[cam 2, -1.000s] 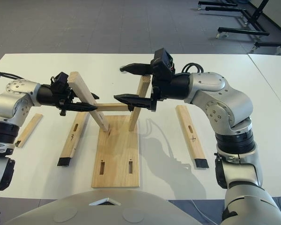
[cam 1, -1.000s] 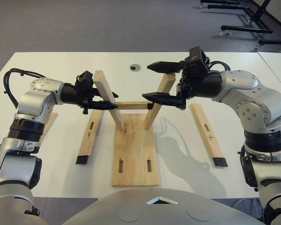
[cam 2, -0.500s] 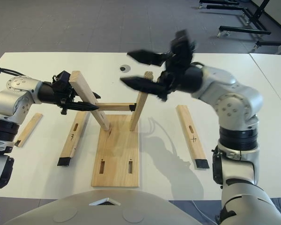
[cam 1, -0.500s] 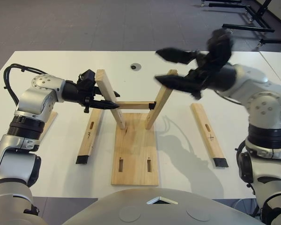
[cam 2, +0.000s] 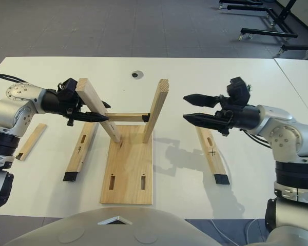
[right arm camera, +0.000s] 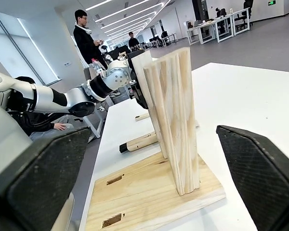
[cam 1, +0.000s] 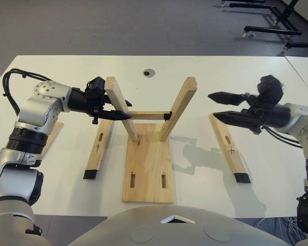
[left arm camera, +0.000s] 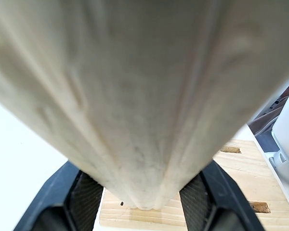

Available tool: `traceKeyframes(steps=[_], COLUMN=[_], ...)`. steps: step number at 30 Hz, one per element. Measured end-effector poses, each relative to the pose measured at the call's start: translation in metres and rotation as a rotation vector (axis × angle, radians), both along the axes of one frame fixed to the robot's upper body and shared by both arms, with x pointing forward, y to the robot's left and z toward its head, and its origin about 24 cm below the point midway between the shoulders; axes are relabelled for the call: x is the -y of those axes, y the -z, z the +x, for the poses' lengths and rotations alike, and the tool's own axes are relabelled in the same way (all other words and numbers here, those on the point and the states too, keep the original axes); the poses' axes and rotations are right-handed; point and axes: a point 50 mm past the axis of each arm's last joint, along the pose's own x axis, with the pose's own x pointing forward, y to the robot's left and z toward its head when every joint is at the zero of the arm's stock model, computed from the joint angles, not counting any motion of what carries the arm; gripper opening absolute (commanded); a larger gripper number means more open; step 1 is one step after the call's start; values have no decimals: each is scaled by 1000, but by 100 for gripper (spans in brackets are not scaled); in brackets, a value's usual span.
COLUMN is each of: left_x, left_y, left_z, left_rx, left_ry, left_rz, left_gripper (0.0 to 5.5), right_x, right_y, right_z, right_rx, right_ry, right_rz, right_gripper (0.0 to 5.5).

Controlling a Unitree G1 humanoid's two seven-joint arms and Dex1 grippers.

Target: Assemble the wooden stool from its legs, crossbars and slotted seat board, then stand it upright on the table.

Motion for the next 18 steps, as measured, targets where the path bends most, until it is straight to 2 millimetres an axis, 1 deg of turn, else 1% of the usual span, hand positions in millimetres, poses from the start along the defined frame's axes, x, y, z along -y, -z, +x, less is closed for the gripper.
traceKeyframes(steps=[3,7,18], left_x=[0,1,0], left_y=[0,-1,-4], left_z=[0,1,0], left_rx=[1,2,-3], left_ry=[2,4,-14], left_rz=[1,6,28], left_gripper=[203,203,203], right_x=[-15,-34,-44], right_y=[8,5,15], right_z=[1,4,7], right_rx=[-14,11,-6], right_ry=[-47,-111,-115], right_rz=[26,59,-10], right_gripper=[479,479,479])
